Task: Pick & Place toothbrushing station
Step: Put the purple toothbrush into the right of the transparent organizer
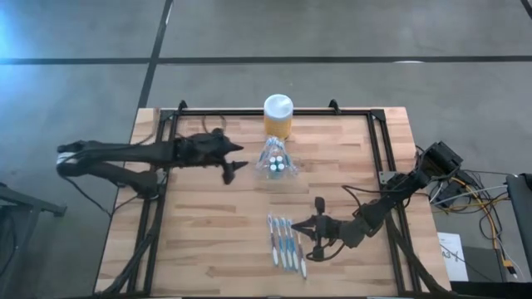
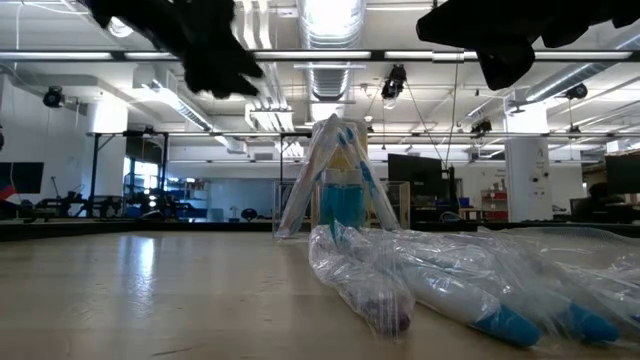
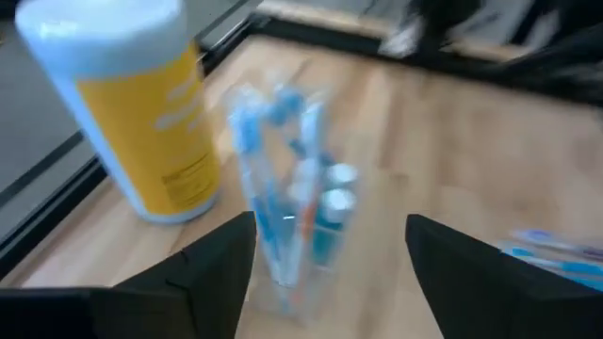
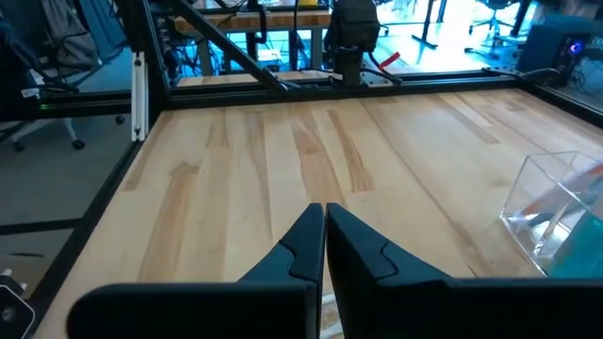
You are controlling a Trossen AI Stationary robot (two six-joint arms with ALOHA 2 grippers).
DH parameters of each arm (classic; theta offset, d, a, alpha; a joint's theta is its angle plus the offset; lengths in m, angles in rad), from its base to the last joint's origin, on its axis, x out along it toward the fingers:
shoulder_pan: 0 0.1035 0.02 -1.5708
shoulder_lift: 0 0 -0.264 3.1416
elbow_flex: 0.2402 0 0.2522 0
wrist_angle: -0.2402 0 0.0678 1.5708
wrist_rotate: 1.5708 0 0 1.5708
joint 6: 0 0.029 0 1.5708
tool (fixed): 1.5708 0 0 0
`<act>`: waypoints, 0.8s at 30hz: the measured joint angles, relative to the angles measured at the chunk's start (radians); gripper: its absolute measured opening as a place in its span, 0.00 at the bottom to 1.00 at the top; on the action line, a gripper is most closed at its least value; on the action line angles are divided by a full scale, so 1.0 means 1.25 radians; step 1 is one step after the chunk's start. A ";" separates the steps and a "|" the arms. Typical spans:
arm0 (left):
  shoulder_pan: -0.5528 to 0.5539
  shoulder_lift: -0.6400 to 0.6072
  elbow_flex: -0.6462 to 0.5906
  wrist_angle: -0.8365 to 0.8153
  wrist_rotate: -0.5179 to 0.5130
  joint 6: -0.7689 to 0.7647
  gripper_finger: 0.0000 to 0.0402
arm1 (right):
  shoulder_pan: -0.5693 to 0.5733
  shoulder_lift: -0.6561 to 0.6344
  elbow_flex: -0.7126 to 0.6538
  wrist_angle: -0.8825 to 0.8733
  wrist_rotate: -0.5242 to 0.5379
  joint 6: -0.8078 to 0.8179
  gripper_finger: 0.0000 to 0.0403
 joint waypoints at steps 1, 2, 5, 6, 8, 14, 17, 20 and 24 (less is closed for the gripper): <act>-0.006 -0.038 0.000 -0.026 0.013 0.001 0.69 | 0.000 0.000 0.000 -0.001 0.000 0.005 0.03; -0.013 -0.078 -0.004 -0.047 0.026 0.001 0.68 | 0.000 0.000 0.000 -0.002 0.000 0.012 0.03; -0.056 -0.197 -0.045 -0.094 0.051 -0.014 0.61 | 0.001 0.000 -0.001 -0.033 0.002 0.046 0.03; -0.081 -0.237 -0.074 -0.088 0.053 -0.029 0.57 | 0.002 -0.002 -0.001 -0.055 0.002 0.062 0.03; -0.142 -0.324 -0.158 -0.039 0.057 -0.051 0.46 | 0.002 -0.008 -0.002 -0.110 0.001 0.122 0.03; -0.286 -0.535 -0.417 0.151 0.037 -0.067 0.05 | 0.000 -0.037 -0.003 -0.299 -0.053 0.368 0.03; -0.319 -0.602 -0.483 0.177 0.035 -0.068 0.02 | -0.001 -0.051 0.007 -0.372 -0.128 0.457 0.03; -0.335 -0.644 -0.523 0.181 0.035 -0.068 0.01 | 0.002 -0.052 0.051 -0.487 -0.200 0.578 0.03; -0.336 -0.671 -0.560 0.207 0.032 -0.057 0.02 | 0.007 -0.027 0.116 -0.607 -0.245 0.729 0.03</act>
